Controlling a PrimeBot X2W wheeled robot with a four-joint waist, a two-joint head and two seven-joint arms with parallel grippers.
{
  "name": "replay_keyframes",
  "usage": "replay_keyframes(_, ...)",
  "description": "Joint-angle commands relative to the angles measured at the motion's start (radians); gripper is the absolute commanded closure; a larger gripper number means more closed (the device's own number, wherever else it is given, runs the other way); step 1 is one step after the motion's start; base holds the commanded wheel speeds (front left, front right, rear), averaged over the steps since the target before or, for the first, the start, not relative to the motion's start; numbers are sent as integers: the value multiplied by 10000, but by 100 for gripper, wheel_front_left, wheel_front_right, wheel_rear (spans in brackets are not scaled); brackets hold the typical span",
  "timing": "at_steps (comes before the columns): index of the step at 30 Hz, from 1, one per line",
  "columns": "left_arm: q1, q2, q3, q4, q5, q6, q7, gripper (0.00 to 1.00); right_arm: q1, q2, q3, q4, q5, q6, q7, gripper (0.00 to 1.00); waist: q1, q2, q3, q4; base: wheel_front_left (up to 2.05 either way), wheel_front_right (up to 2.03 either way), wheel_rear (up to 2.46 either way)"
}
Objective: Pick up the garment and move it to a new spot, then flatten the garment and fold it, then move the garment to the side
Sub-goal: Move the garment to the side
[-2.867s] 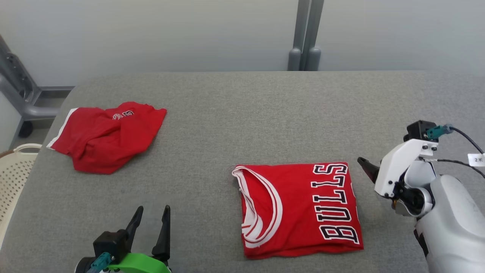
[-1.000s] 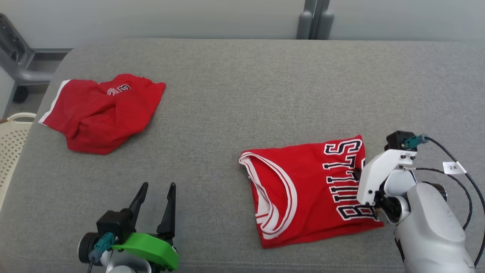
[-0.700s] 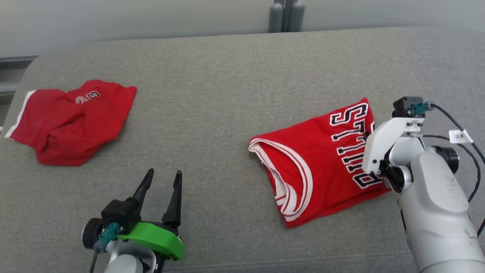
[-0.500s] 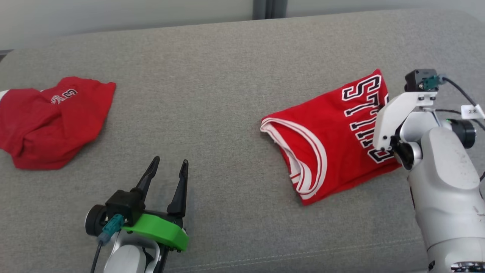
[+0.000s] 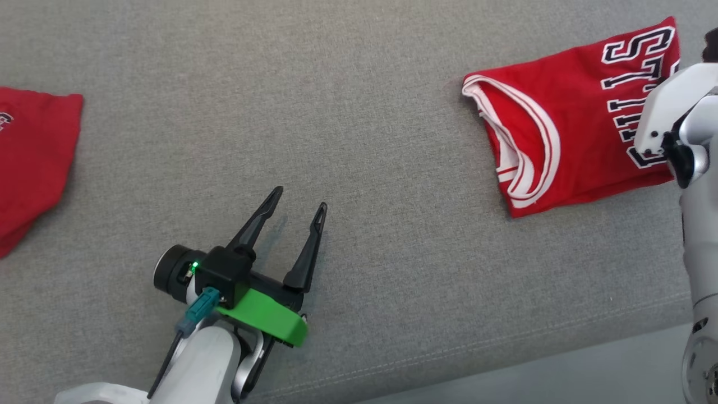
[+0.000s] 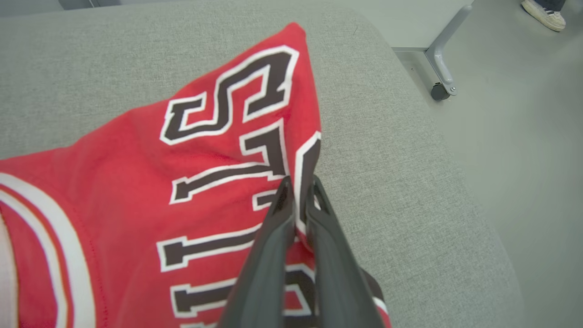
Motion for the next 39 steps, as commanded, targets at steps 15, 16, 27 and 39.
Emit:
replay_keyframes(15, -848, 300, -2023, -706, -282, -16, 37, 0, -955, -1554, -1254, 575, -1509, -18, -1297, 100, -1, 0, 1190, 175, 0, 0, 0)
replay_keyframes(16, -887, 333, -2099, -749, -292, -16, 50, 0, -971, -1628, -1314, 581, -1620, -18, -1405, 100, -1, 0, 1236, 237, 0, 0, 0)
replay_keyframes(27, -984, 384, -2322, -718, -475, 41, 29, 0, -1020, -1886, -1504, 715, -3179, -18, -3191, 0, -1, 0, 1127, 615, 0, 0, 0)
replay_keyframes(39, -367, 56, -1465, -22, -1016, 637, 5, 0, 73, -981, -1811, 1447, -2402, -18, -5123, 0, -1, 0, -626, 882, 0, 0, 0)
